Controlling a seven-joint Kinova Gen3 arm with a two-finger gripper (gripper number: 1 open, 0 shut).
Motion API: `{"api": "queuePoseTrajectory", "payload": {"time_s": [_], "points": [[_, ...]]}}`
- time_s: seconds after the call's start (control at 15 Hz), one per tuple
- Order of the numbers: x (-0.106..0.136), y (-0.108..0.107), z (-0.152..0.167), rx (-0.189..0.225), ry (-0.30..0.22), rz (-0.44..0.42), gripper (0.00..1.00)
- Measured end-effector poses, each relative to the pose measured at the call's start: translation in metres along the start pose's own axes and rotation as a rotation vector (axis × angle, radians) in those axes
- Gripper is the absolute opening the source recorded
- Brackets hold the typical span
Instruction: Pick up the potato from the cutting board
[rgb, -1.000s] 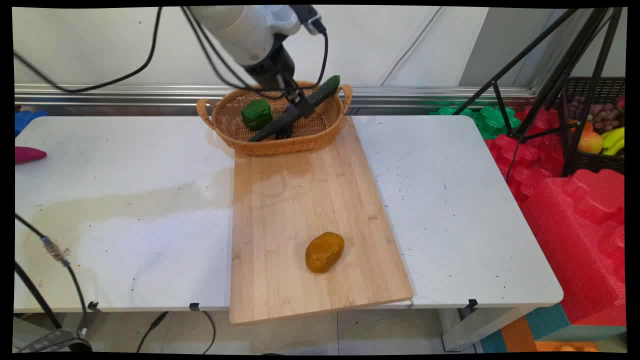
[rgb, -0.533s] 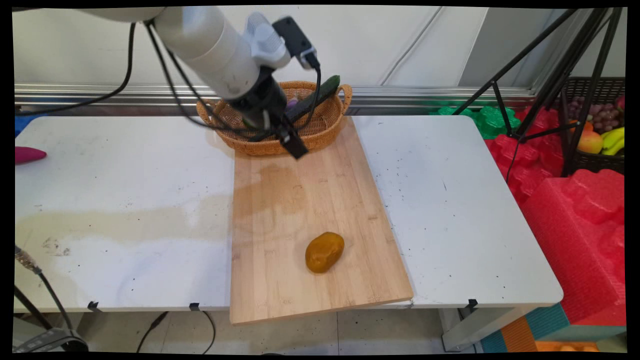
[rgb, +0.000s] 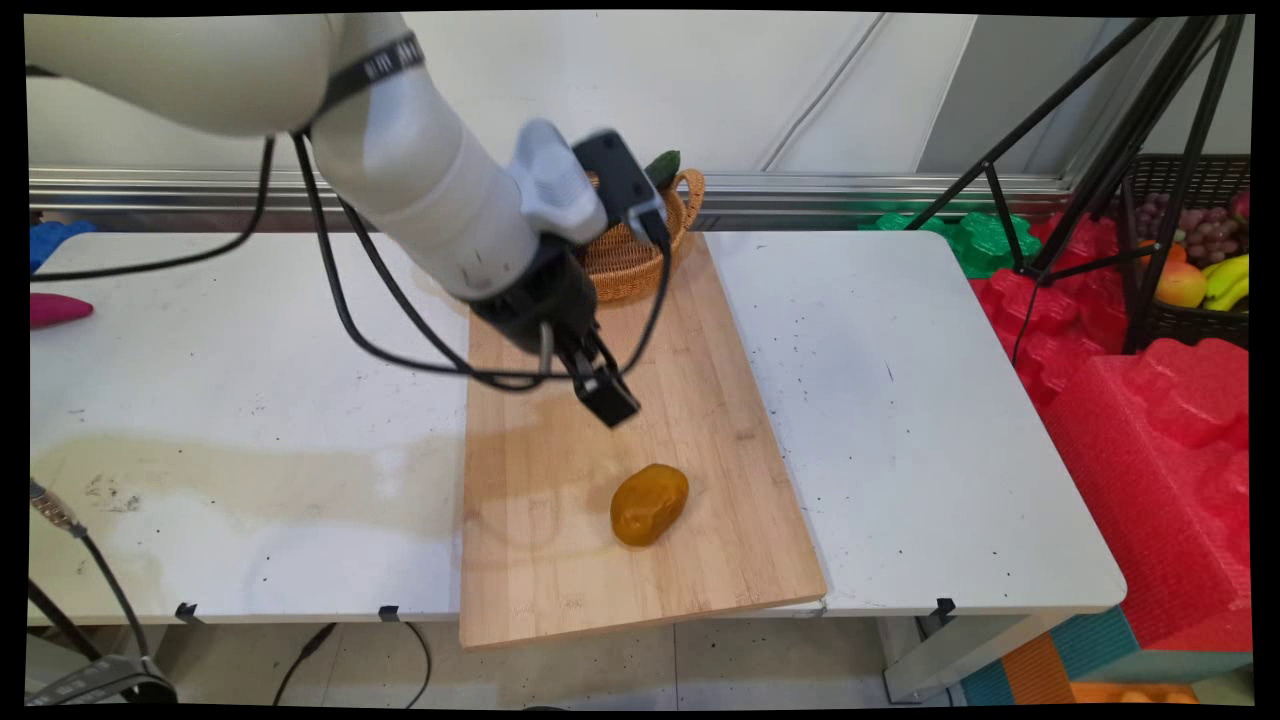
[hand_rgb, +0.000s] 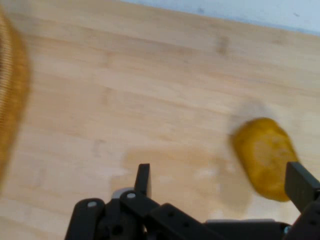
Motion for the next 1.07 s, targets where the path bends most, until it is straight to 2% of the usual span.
{"api": "queuePoseTrajectory", "payload": {"time_s": [0.4,1.07], "points": [[0.002,0.026,0.034,-0.064,-0.030,0.002,1.00],[-0.005,0.040,0.100,-0.110,-0.085,-0.018,1.00]]}}
